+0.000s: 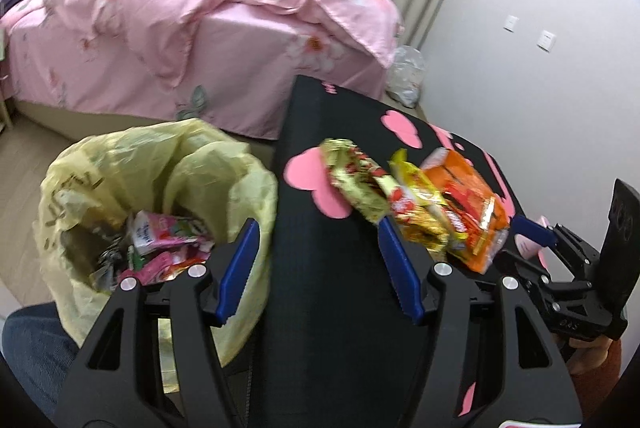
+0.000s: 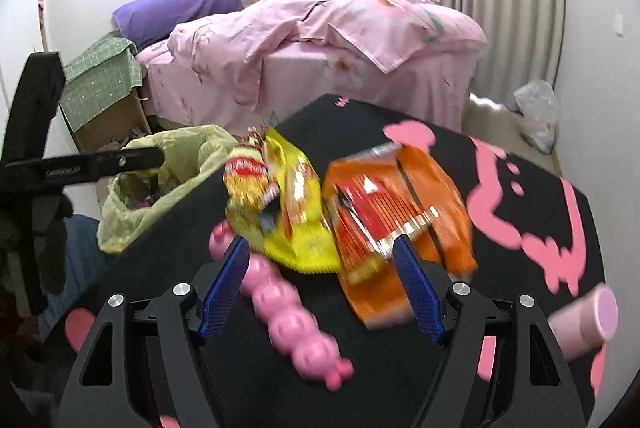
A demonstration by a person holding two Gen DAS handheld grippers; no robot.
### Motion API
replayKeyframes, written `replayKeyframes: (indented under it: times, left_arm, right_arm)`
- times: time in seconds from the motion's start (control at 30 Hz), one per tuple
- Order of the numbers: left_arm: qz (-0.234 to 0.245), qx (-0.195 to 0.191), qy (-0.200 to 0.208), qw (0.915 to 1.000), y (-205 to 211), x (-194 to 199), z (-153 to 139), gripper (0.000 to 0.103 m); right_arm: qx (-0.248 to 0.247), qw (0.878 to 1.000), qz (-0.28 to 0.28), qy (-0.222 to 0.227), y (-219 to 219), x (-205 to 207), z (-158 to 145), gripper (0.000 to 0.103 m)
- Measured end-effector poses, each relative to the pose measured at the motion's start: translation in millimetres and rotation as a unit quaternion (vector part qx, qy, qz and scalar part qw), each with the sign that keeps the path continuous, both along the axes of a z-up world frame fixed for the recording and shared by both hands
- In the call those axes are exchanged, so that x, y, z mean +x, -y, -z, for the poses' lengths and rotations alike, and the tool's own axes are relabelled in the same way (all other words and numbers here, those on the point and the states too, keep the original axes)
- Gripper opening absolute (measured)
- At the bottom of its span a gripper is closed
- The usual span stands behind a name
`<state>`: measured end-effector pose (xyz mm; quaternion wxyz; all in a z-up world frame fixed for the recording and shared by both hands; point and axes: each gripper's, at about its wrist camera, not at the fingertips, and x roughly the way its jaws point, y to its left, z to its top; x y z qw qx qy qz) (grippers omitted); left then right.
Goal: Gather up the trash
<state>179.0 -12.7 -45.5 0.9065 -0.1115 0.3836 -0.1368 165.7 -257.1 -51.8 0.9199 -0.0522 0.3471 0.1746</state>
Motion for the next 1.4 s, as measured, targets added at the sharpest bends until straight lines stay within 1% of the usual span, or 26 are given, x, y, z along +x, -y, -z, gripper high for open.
replayKeyframes:
  times: [0.07, 0.13, 0.2, 0.23, 0.3, 0.33, 0.4, 0.5, 0.63, 0.8, 0.9, 0.93, 1.0, 1.07, 1.13, 1.17, 1.3, 1.33, 1.37, 1.4]
  left_arm:
    - [-0.007, 0.009, -0.001, 0.9999, -4, 0, 1, 0.059]
    - [-0.01, 0.019, 0.002, 0.9998, -5, -2, 1, 0.059]
    - [-0.009, 0.024, 0.005, 0.9996, -5, -4, 1, 0.059]
    - [-0.008, 0.026, 0.006, 0.9996, -4, -5, 1, 0.059]
    - [-0.005, 0.029, 0.008, 0.9995, -3, -7, 0, 0.059]
    - [-0.003, 0.03, 0.009, 0.9995, -2, -7, 0, 0.059]
    - [0.003, 0.034, 0.011, 0.9994, 1, -8, 0, 0.059]
    - [0.009, 0.033, 0.008, 0.9994, 5, -9, 2, 0.059]
    - [0.015, 0.026, 0.005, 0.9995, 7, -9, 4, 0.059]
    - [0.03, 0.003, 0.001, 0.9996, 15, -6, 3, 0.059]
    - [0.058, -0.022, -0.009, 0.998, 27, 8, 2, 0.06]
    - [0.067, -0.028, -0.014, 0.9973, 32, 14, 3, 0.065]
    - [0.084, -0.035, -0.028, 0.9955, 45, 32, 7, 0.067]
    - [0.082, -0.032, -0.05, 0.9949, 56, 50, 15, 0.067]
    - [0.072, -0.035, -0.08, 0.9936, 64, 70, 25, 0.067]
    - [0.066, -0.031, -0.088, 0.9935, 67, 76, 28, 0.067]
    - [0.04, 0.011, -0.097, 0.9944, 79, 93, 35, 0.066]
    - [0.039, 0.014, -0.099, 0.9942, 80, 95, 36, 0.061]
    - [0.038, 0.015, -0.102, 0.9939, 81, 98, 37, 0.056]
    - [0.037, 0.013, -0.106, 0.9936, 81, 99, 38, 0.054]
  right_arm:
    - [-0.008, 1.0, -0.004, -0.004, -11, 11, 3, 0.055]
    - [-0.02, 1.0, -0.012, -0.007, -23, 20, 8, 0.053]
    - [-0.03, 0.999, -0.019, -0.01, -33, 26, 13, 0.044]
    - [-0.032, 0.999, -0.022, -0.013, -35, 28, 14, 0.042]
    - [-0.026, 0.999, -0.031, -0.023, -38, 29, 18, 0.031]
    - [-0.024, 0.999, -0.033, -0.028, -38, 30, 19, 0.029]
    - [-0.021, 0.999, -0.035, -0.035, -37, 28, 21, 0.019]
    - [-0.018, 0.999, -0.029, -0.032, -31, 20, 19, 0.013]
    - [0.006, 1.0, -0.016, -0.022, -14, 2, 10, 0.012]
    - [0.03, 1.0, 0.005, -0.005, 13, -26, -4, 0.011]
    - [0.041, 0.999, 0.032, -0.001, 37, -46, -9, 0.011]
    - [0.042, 0.998, 0.041, -0.001, 43, -50, -9, 0.011]
    - [0.039, 0.997, 0.067, -0.002, 60, -62, -8, 0.011]
    - [0.038, 0.994, 0.099, -0.007, 79, -73, -3, 0.011]
    - [0.037, 0.992, 0.122, -0.018, 94, -79, 2, 0.011]
    - [0.036, 0.99, 0.135, -0.022, 103, -83, 6, 0.011]
    - [0.044, 0.987, 0.153, -0.034, 125, -89, 15, 0.012]
    - [0.048, 0.986, 0.155, -0.031, 130, -91, 16, 0.013]
    - [0.053, 0.986, 0.154, -0.027, 133, -93, 17, 0.019]
    - [0.061, 0.986, 0.15, -0.022, 135, -96, 17, 0.039]
